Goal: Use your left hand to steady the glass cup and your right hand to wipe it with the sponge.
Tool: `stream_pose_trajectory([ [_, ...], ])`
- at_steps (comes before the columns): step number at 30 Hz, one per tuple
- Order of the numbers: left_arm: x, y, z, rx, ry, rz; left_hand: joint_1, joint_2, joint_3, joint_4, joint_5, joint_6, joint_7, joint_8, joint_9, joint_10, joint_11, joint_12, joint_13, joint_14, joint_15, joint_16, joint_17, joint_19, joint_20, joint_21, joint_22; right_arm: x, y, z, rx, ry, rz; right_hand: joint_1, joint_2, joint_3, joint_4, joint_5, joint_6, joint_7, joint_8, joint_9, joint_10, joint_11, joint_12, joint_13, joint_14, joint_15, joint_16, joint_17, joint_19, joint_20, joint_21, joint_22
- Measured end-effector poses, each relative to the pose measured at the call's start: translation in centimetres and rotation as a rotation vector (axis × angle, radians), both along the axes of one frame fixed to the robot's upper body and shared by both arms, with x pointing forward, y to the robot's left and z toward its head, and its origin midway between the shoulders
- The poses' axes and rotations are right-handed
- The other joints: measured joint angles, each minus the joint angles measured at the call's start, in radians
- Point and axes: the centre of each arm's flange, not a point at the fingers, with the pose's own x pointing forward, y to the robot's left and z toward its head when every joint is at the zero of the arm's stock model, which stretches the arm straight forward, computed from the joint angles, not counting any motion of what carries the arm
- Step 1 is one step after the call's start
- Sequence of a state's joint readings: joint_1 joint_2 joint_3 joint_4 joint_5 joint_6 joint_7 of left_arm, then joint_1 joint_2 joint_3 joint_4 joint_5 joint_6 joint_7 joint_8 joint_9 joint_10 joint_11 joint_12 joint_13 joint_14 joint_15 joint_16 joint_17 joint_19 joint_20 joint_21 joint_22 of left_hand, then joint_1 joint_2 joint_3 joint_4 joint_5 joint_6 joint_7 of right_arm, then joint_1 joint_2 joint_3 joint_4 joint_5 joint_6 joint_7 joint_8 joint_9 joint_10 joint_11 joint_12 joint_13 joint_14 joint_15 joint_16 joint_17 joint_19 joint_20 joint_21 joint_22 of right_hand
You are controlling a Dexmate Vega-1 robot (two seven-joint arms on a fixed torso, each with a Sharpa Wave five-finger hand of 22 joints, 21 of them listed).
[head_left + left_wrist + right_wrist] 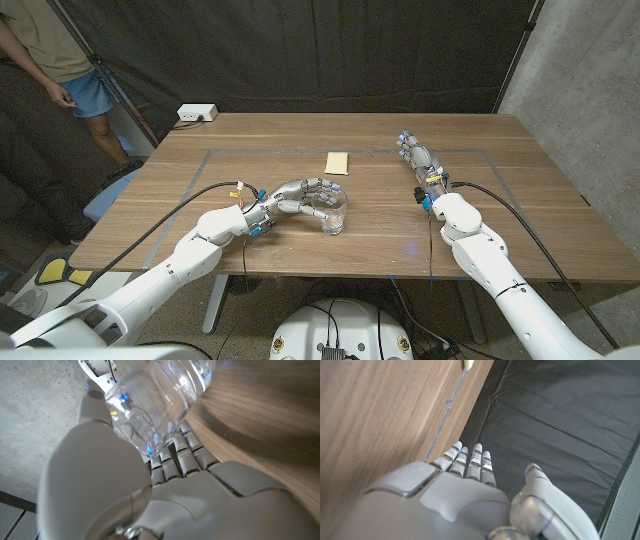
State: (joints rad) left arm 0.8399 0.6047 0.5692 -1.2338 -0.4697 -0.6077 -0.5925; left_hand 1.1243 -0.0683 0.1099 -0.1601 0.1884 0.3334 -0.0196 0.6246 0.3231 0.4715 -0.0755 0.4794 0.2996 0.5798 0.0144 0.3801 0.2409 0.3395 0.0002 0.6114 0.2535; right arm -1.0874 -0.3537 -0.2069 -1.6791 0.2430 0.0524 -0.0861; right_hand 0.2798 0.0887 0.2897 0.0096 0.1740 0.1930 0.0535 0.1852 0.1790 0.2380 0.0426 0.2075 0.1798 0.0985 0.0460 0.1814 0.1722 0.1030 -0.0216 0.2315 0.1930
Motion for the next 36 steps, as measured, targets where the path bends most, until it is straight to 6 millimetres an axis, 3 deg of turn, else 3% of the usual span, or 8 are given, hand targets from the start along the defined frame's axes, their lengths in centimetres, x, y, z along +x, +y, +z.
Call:
stream_pose_trajectory([
  [10,0.7,0.8,1.1,-0.066,0.001,0.044,0.006,-0.006,0.004,-0.004,-0.003,0.006,0.004,0.004,-0.004,0.003,0.003,0.006,0.01,0.013,0.007,0.0,0.0,-0.003,0.002,0.016,0.009,0.8,0.5,0.5,-0.047,0.005,-0.009,0.0,0.0,-0.005,-0.006,0.0,0.0,0.0,0.0,0.0,0.0,0.0,0.0,0.0,0.004,-0.004,0.0,-0.005,0.0,0.0,0.0,0.0],
  [20,1.2,2.0,3.8,-0.135,-0.045,0.099,0.006,-0.006,0.004,-0.004,-0.004,0.012,0.009,0.005,-0.006,0.004,0.004,0.013,0.019,0.017,0.011,0.0,0.0,-0.009,0.009,0.022,0.014,1.5,1.3,1.7,-0.142,-0.013,-0.036,0.031,0.009,0.013,-0.046,0.0,0.03,-0.019,0.012,0.0,0.011,-0.004,0.0,0.0,0.034,-0.001,0.0,-0.005,0.013,0.002,0.0,0.0],
  [36,1.4,3.8,7.8,-0.229,-0.115,0.194,0.006,-0.006,0.004,-0.004,-0.008,0.017,0.014,0.005,-0.005,0.007,0.007,0.02,0.027,0.028,0.021,0.0,0.0,-0.019,0.011,0.04,0.014,3.1,3.5,4.4,-0.376,-0.063,-0.074,0.055,0.011,0.022,-0.061,0.0,0.041,-0.03,0.011,0.0,0.016,-0.009,0.0,0.0,0.034,-0.001,0.0,-0.005,0.013,0.002,0.0,0.0],
])
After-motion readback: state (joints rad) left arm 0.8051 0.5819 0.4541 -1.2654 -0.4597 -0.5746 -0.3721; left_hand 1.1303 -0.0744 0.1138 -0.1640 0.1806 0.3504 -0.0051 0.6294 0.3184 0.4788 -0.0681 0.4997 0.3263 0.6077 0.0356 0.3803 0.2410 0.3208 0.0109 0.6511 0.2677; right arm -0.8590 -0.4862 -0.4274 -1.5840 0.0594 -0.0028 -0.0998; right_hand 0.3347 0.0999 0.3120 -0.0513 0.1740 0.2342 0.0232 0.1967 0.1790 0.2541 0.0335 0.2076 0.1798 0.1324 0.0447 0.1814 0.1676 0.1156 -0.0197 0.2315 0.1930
